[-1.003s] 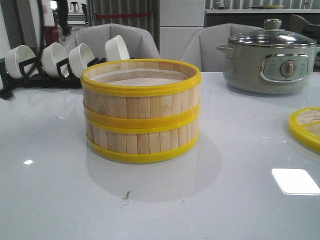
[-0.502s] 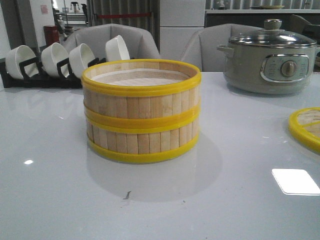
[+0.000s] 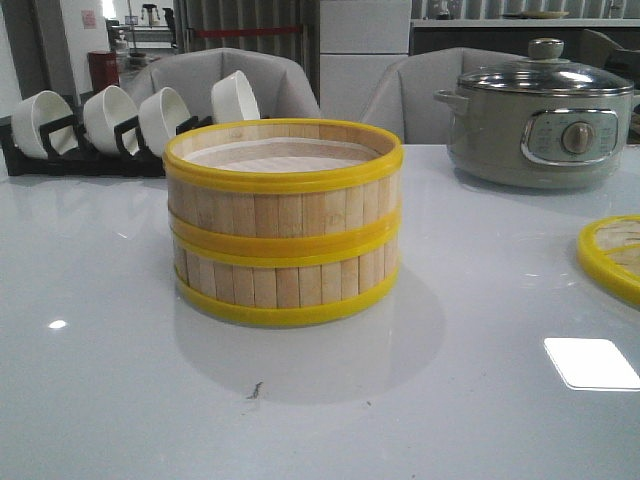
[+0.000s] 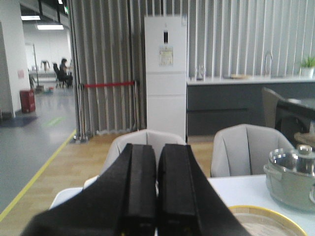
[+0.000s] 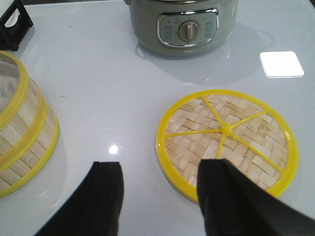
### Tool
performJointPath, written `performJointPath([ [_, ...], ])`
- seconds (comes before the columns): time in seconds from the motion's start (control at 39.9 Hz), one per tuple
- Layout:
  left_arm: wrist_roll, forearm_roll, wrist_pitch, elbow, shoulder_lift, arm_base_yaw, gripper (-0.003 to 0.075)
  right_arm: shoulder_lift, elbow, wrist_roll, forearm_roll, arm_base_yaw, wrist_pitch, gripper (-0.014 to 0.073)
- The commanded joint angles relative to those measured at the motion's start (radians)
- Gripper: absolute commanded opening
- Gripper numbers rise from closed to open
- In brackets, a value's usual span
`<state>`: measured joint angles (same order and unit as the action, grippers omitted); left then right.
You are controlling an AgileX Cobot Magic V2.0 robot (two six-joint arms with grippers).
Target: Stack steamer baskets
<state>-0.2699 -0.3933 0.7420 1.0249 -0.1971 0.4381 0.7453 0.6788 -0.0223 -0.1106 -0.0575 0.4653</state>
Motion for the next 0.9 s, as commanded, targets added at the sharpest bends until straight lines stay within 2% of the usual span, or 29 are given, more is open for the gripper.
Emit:
performJointPath([
  [0.0,-0.015,-0.014,-0.038,-0.036,0.059,-0.001,0.0096,0.001,0.031,0.004,-0.010,-0.001,-0.083,0.0438],
  [0.13,-0.015,-0.014,-0.001,-0.067,0.066,-0.001,0.0095,0.001,0.031,0.004,-0.011,-0.001,-0.083,0.0438],
  [0.4,-0.015,-0.008,-0.104,-0.137,-0.073,-0.001,0.0095,0.001,0.031,0.004,-0.011,-0.001,-0.083,0.0438],
  [0.55,-0.015,-0.003,-0.205,-0.192,-0.155,-0.001,0.0095,0.001,0.031,0.004,-0.010,-0.001,-0.073,0.0438],
  [0.88,-0.015,0.009,-0.337,-0.311,-0.248,-0.001,0.0095,0.001,0.031,0.004,-0.010,-0.001,-0.058,0.0438],
])
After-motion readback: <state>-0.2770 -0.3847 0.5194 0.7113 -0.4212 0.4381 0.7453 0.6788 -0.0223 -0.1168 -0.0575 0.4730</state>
